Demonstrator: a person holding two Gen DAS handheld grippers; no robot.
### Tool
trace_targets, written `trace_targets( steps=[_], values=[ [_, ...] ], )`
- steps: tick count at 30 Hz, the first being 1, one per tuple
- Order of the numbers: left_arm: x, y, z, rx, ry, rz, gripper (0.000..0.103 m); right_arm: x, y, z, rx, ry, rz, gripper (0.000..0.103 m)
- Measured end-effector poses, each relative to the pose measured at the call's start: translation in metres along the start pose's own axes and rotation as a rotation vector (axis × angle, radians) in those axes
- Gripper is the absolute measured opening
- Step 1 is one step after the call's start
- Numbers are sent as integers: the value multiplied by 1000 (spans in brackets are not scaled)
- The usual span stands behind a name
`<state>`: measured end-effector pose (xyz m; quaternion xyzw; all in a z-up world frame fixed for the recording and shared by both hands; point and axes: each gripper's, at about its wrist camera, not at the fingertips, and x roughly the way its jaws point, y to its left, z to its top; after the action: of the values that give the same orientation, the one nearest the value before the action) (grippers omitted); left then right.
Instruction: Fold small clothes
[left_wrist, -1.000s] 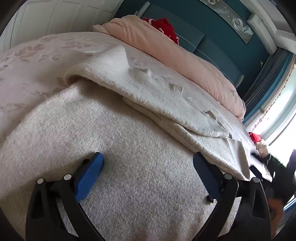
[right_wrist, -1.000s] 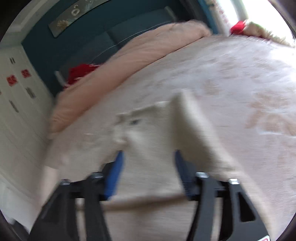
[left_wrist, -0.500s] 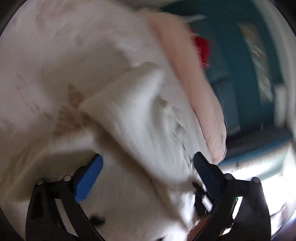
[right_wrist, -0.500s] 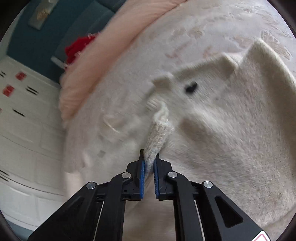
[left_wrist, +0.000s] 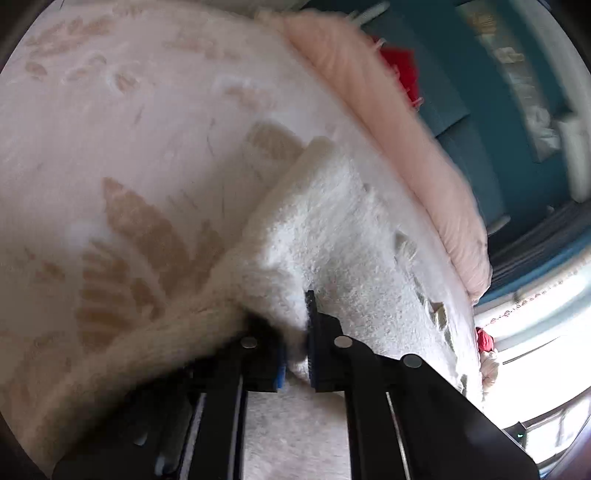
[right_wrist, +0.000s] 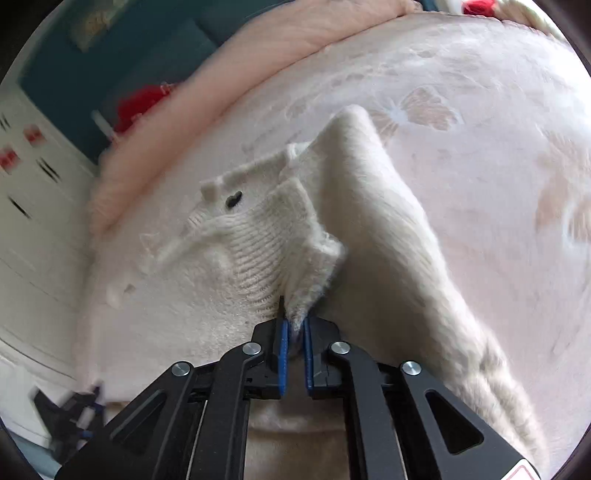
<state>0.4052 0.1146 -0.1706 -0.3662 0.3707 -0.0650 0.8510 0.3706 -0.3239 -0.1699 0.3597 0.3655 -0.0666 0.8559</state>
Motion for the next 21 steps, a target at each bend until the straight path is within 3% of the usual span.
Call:
trace_targets(
  steps=[2,7,10,12,14,15,16,18,21],
  values=[
    [-1,0,-2,23,-20,-6,9,-5,7,2,-7,-1,10,5],
    [5,-2,-3,56,-40,-5,9,-30,23,12,-66,-97,65,6],
    [3,-1,-3,61,-48,-12,9,5,12,10,-64,63,-2,10],
    [6,-3,-2,64,-50,-12,9,2,5,10,-13,44,33,14],
    [8,-4,-1,70,-53,-8,9,-1,6,18,29,39,33,29],
    [7,-4,-1,73,-55,-5,9,1,6,23,55,46,38,30],
    [7,-4,-3,75,-57,-5,9,4,6,27,77,52,38,30],
    [7,-3,-3,74,-58,-7,9,6,6,33,100,44,58,9],
    [7,-2,-4,76,-60,-9,9,-20,15,44,71,-72,93,8]
  ],
)
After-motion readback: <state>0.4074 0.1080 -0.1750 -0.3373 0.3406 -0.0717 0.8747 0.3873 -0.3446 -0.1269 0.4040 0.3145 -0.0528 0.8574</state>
